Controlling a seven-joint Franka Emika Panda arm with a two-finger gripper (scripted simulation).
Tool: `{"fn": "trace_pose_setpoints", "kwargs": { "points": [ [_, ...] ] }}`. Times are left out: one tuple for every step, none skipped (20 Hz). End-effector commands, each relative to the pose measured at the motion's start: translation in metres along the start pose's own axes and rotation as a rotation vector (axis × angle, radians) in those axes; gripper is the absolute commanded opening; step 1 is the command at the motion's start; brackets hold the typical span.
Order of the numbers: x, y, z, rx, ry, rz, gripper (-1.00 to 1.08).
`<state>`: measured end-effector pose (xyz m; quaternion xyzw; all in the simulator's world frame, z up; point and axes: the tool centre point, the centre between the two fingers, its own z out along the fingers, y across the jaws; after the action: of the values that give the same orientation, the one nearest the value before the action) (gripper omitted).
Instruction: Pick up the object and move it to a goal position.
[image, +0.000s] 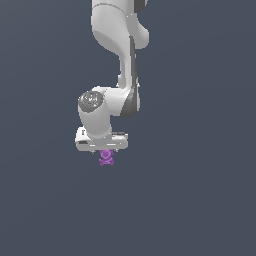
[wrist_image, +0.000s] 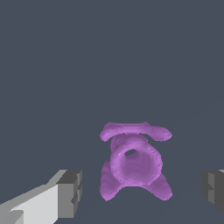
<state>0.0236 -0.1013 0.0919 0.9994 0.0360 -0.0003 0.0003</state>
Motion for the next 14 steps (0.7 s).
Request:
{"fn": "trace_pose_setpoints", "kwargs": {
  "points": [
    [0.0, 0.0, 0.0, 0.0, 0.0, 0.0, 1.0],
    [0.0, 0.0, 0.001, 0.0, 0.0, 0.0, 1.0],
    [0.0, 0.0, 0.002, 0.0, 0.0, 0.0, 1.0],
    [0.0, 0.0, 0.004, 0.0, 0.0, 0.0, 1.0],
    [0.0, 0.0, 0.007, 0.0, 0.0, 0.0, 1.0],
    [0.0, 0.0, 0.01, 0.0, 0.0, -0.001, 1.0],
    [0.0, 0.0, 0.015, 0.0, 0.0, -0.001, 1.0],
    [0.0, 0.0, 0.02, 0.0, 0.0, -0.001, 1.0],
    [-0.001, 0.0, 0.026, 0.0, 0.0, -0.001, 1.0],
    [-0.001, 0.001, 0.032, 0.0, 0.0, -0.001, 1.0],
    [-0.001, 0.001, 0.037, 0.0, 0.0, -0.001, 1.0],
    [-0.001, 0.001, 0.041, 0.0, 0.0, -0.001, 1.0],
    [-0.001, 0.001, 0.045, 0.0, 0.0, -0.001, 1.0],
    [-0.001, 0.001, 0.048, 0.001, 0.001, -0.002, 1.0]
  ]
}}
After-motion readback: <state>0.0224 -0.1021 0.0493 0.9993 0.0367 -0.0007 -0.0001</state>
